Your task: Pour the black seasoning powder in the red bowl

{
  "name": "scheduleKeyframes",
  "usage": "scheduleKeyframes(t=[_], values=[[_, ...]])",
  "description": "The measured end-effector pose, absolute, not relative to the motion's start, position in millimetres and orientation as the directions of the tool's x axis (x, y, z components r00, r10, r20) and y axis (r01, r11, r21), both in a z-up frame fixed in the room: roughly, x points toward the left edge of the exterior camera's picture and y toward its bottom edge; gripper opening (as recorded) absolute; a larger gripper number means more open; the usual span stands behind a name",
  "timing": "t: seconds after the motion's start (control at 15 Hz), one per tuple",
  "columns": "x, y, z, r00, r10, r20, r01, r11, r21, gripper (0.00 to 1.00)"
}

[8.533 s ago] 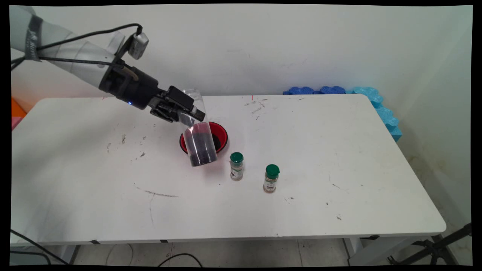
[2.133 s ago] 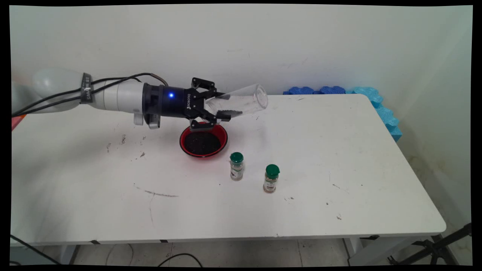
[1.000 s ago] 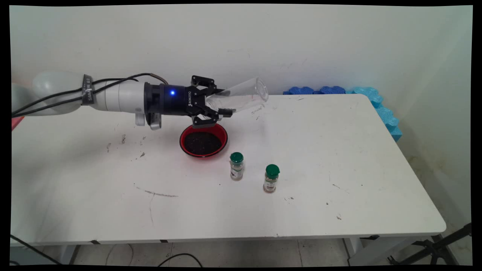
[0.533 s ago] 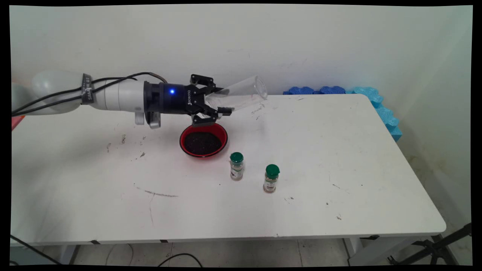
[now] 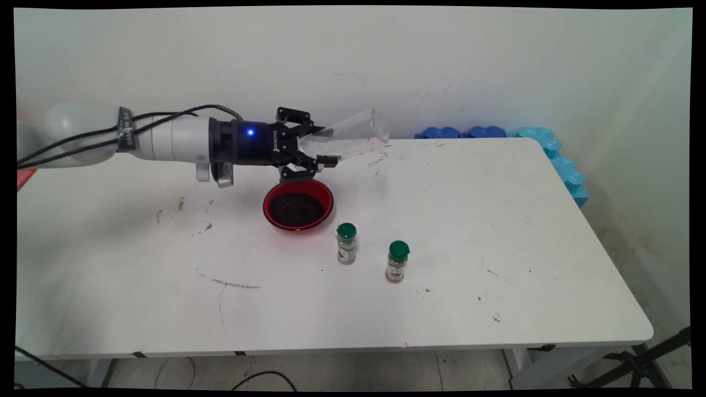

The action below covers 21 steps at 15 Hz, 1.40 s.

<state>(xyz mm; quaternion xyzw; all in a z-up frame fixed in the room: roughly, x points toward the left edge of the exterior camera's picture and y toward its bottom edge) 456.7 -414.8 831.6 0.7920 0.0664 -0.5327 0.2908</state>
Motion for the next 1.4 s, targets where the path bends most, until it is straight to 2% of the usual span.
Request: scheduleKeyframes(t=[1.4], values=[[462, -404, 846, 0.387, -0.231, -0.893, 0.444, -0.802, 0.400, 0.00]])
